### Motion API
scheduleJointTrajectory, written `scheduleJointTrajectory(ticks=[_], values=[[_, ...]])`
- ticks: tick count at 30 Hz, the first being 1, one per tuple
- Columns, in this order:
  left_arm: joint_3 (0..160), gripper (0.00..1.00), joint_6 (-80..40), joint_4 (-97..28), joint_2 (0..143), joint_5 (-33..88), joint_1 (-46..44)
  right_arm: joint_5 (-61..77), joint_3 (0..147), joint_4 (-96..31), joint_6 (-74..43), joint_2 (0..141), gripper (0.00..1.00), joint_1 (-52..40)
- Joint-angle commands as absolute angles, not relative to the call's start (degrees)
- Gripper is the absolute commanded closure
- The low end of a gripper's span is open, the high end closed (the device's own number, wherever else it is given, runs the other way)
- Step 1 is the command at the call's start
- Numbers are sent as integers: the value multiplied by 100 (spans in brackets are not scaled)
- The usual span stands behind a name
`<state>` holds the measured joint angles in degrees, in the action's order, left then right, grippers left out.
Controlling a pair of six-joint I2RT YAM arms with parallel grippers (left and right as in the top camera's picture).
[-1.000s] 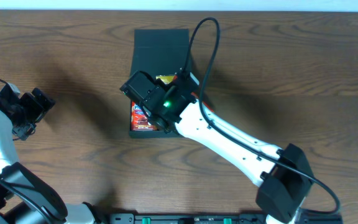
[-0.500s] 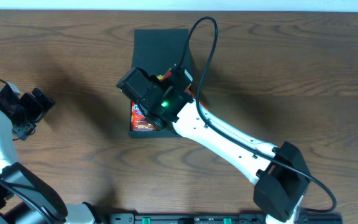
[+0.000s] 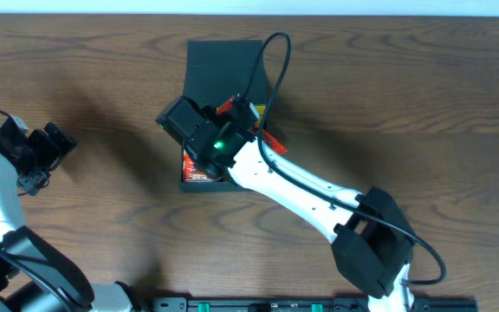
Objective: Pack container
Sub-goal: 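Carry the red Hacks bag over the box and lower it inside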
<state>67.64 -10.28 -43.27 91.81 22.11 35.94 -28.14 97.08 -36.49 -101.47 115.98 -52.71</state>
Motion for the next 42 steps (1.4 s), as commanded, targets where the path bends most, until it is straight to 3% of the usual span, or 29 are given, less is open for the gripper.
scheduleJointTrajectory(ticks=[1,5,6,7,9,12,16,22,27,29,31,32,33,42], values=[[6879,5,-969,-4346,9096,2209,3599,-3024,9810,-3483,-10324,11640,98,-5166],[6879,5,-969,-4346,9096,2209,3599,-3017,9810,-3232,-9942,11690,98,-5129],[6879,5,-967,-4348,9096,2209,3599,-3013,9813,-3190,-9719,11690,94,-5124],[6879,5,-967,-4346,9096,2209,3599,-2993,9815,-3151,-9529,11690,82,-5124],[6879,5,-967,-4346,9096,2209,3599,-2971,9815,-3120,-9212,11688,45,-5124],[6879,5,-967,-4344,9096,2206,3599,-2880,9815,-3024,-8597,11681,2,-5127],[6879,5,-967,-4322,9096,2206,3599,-2718,9819,-2768,-7105,11555,1,-5127],[6879,5,-967,-4322,9096,2206,3599,-2740,9821,-2268,-2991,10827,1,-5087],[6879,5,-967,-4303,9096,2209,3599,-2744,9821,-3100,-1044,10206,1,-4974],[6879,5,-967,-4285,9096,2209,3599,-2727,9819,-3776,-982,10151,14,-4718],[6879,5,-969,-4272,9096,2209,3599,-2397,9804,-4309,-1138,10193,54,-4383],[6879,5,-969,-4272,9096,2209,3599,-2073,9786,-4532,-1208,10252,92,-4178],[6879,5,-969,-4272,9096,2209,3599,-1715,9760,-4685,-1219,10337,99,-3983],[6879,5,-987,-4281,9096,2209,3597,-316,9732,-5129,-1216,11428,98,-3168]])
